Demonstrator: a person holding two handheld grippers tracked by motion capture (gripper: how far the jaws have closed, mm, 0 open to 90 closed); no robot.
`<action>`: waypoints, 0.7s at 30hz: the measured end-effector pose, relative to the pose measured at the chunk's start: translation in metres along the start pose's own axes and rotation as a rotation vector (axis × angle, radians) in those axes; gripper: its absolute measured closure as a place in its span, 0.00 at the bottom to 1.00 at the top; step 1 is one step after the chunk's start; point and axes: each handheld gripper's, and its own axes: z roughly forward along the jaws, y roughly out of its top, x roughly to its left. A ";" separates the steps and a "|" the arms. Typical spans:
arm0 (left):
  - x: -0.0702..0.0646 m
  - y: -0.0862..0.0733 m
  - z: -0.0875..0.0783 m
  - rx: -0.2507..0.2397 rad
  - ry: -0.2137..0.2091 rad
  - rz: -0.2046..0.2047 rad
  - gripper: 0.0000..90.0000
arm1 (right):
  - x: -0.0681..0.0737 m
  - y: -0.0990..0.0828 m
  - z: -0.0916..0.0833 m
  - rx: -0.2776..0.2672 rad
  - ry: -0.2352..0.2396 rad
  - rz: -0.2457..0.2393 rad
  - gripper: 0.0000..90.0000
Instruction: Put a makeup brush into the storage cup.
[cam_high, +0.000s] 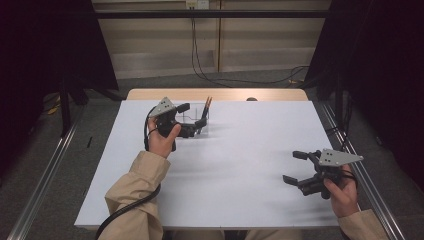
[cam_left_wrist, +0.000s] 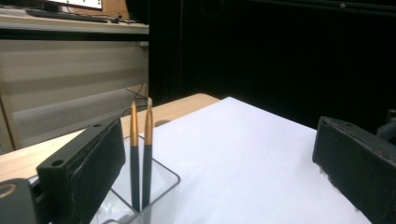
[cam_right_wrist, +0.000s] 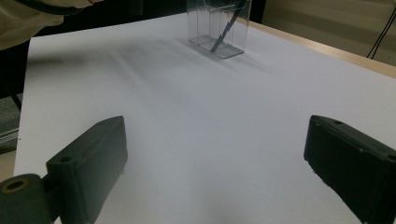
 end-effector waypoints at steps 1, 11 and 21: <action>-0.001 -0.001 -0.001 0.004 -0.008 -0.003 0.03 | 0.000 0.000 0.000 0.000 0.001 0.000 0.06; -0.006 -0.007 -0.015 0.009 -0.025 0.018 0.03 | 0.000 0.000 0.000 -0.002 0.003 -0.003 0.06; -0.012 -0.014 -0.032 -0.006 -0.031 0.019 0.03 | 0.001 0.000 0.000 -0.001 -0.002 0.000 0.06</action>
